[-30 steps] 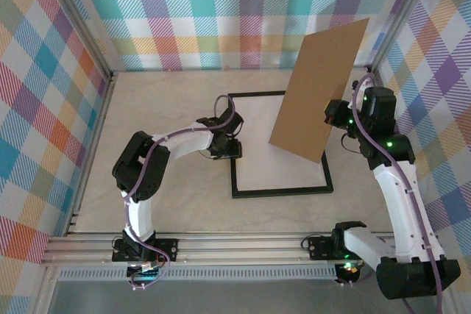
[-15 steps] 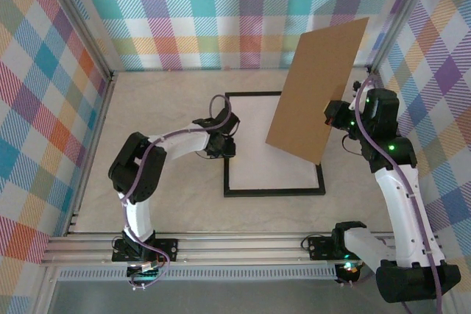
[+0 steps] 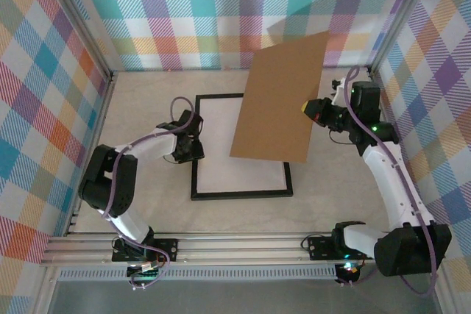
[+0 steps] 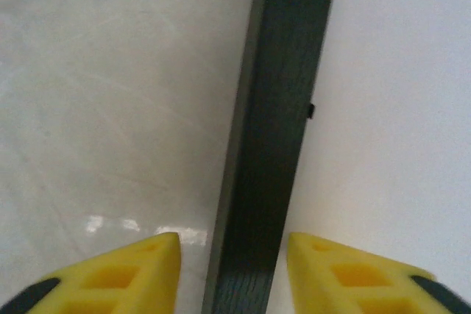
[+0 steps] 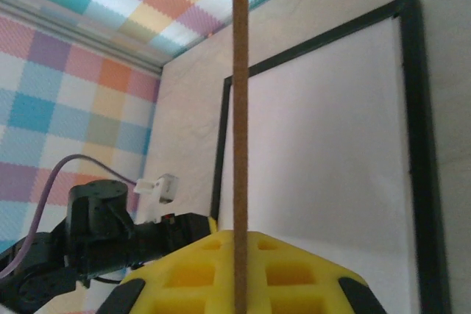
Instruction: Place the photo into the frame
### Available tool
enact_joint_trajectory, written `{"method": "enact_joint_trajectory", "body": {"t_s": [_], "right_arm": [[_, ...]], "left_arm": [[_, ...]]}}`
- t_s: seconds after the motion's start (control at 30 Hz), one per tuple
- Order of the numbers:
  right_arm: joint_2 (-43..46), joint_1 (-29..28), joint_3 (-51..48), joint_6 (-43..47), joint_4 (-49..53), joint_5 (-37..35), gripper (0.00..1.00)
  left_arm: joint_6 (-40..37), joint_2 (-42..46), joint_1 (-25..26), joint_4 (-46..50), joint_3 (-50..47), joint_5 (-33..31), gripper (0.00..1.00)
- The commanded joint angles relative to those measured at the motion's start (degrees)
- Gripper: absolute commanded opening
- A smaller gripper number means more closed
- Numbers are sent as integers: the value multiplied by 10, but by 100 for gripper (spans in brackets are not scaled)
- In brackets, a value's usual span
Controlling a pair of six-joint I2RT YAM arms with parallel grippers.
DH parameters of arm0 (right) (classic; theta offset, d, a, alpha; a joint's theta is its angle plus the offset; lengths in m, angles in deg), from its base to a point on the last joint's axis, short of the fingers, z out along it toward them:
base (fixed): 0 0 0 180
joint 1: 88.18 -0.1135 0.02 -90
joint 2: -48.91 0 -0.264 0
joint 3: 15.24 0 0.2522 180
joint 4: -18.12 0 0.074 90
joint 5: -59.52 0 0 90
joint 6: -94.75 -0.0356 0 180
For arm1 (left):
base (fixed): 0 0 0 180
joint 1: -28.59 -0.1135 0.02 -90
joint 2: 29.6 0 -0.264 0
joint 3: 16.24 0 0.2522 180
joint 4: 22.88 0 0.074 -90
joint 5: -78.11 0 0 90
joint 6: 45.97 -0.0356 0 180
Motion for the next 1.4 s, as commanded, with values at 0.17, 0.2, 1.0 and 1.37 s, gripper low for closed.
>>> {"method": "enact_joint_trajectory", "body": {"t_s": [0.17,0.2,1.0,1.37], "right_arm": [[-67,-6,-66,-122,-223,172,0],[-78,-11,-67,-119,-227,179,0],[-224,-90,-117,-72,-313,200,0],[-232,-84,-123,-44,-302,152,0]], "left_arm": [[25,92,-99,-14,-24,80,62],[26,101,-111,-15,-26,82,65],[116,137,-176,-134,-143,186,100],[117,145,-176,-133,-153,189,100]]}}
